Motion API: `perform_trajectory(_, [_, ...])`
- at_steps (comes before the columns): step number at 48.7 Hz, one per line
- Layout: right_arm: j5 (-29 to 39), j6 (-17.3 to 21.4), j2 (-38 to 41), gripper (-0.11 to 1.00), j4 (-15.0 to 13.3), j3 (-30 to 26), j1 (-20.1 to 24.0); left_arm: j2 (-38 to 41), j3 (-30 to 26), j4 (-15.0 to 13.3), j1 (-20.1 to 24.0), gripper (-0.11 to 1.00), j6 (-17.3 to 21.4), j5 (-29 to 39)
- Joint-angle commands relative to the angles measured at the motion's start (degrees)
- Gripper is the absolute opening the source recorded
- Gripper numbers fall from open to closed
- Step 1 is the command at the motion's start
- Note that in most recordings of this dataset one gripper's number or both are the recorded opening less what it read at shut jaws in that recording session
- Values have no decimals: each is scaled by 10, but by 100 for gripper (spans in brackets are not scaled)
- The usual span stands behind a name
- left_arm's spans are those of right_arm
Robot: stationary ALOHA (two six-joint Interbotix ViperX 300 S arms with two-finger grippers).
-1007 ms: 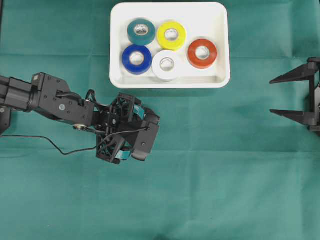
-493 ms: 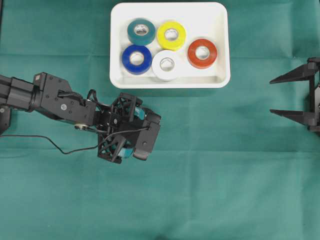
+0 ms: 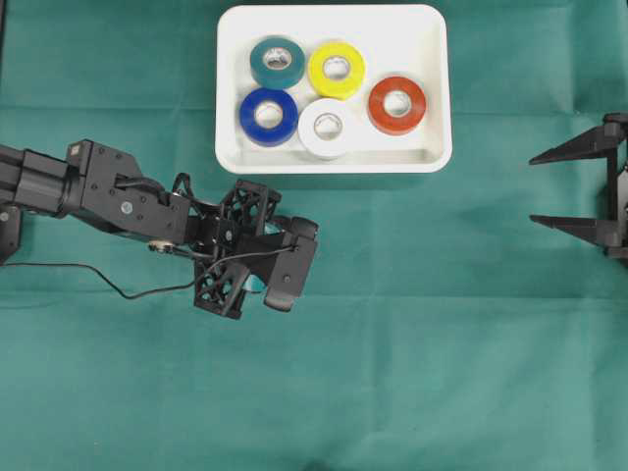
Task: Put the tape into the white case with the left arm.
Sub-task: 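Move the left gripper to the black roll, lower into its hole, close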
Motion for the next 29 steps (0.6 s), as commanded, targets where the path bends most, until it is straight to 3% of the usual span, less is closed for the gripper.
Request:
perform_trajectory(1, [-5, 0, 4, 62, -1, -6, 0, -34, -15, -1, -5, 23, 0, 1])
perform_trajectory(16, [-5, 0, 4, 62, -1, -6, 0, -97, -33, -1, -11, 23, 1, 48])
perform_trajectory(29, [-5, 0, 4, 62, -1, -6, -1, -97, -42, -1, -3, 23, 4, 60])
